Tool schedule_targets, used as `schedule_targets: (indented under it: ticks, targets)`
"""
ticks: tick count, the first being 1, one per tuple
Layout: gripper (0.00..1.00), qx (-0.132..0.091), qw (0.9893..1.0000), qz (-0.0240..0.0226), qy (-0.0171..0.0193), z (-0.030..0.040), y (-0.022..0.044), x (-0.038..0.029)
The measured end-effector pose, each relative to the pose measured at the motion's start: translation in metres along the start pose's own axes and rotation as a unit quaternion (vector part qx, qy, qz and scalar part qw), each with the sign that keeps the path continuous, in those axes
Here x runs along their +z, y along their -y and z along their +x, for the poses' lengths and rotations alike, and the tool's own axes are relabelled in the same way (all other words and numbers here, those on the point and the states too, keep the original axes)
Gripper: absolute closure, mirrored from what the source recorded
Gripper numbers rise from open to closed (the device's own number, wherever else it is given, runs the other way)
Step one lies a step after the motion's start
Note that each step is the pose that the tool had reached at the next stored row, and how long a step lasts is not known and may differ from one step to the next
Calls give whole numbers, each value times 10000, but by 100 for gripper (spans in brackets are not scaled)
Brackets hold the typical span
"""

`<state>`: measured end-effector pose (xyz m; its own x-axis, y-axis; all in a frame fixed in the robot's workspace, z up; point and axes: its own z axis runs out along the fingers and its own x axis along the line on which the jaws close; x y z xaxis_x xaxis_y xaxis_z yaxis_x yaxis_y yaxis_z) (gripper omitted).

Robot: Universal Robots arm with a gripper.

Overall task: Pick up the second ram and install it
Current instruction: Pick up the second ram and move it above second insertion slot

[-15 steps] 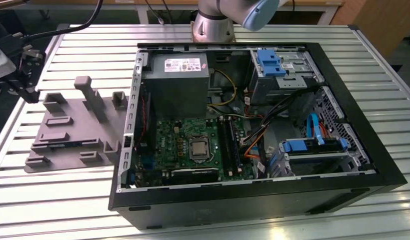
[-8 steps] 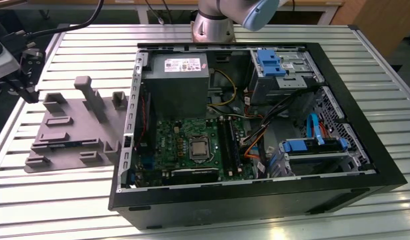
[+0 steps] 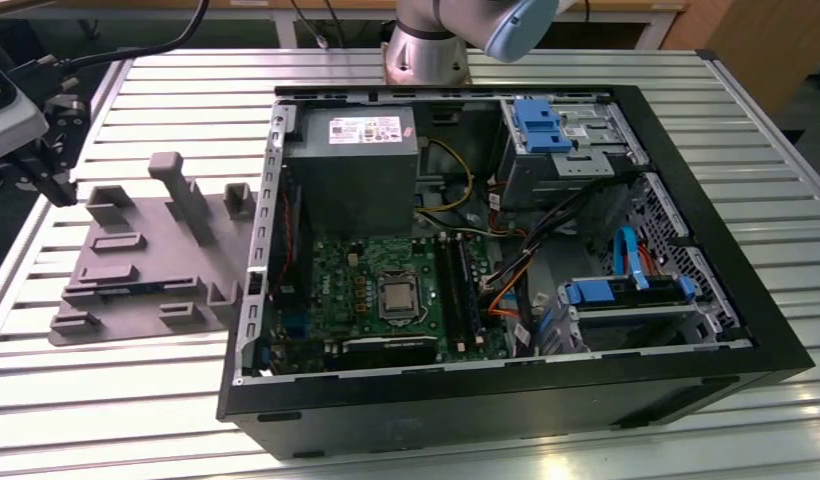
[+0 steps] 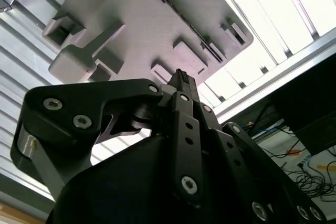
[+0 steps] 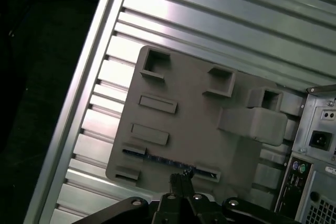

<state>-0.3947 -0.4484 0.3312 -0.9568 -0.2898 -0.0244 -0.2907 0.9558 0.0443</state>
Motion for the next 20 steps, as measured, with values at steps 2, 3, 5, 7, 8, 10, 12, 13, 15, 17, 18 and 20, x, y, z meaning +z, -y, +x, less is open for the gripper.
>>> schedule_targets:
  ticks: [2, 3, 5, 7, 8, 10, 12, 13, 15, 17, 18, 20]
  targets:
    - [89, -86, 10000, -2, -3, 0, 0, 1]
    - [89, -126, 9999, -3, -5, 0, 0, 0]
    - [89, -210, 9998, -5, -9, 0, 0, 0]
    - [89, -286, 9996, -7, -12, 0, 0, 0]
    - [89, -324, 9995, -8, -14, 0, 0, 0]
    - [89, -405, 9992, -10, -18, 0, 0, 1]
    - [89, -485, 9988, -12, -21, 0, 0, 1]
    - [89, -528, 9986, -13, -23, 0, 0, 1]
    - [89, -609, 9981, -15, -27, 0, 0, 1]
    - [89, -696, 9976, -17, -31, 0, 0, 1]
    - [89, -736, 9973, -18, -32, 0, 0, 1]
    - [89, -817, 9966, -20, -36, 0, 0, 1]
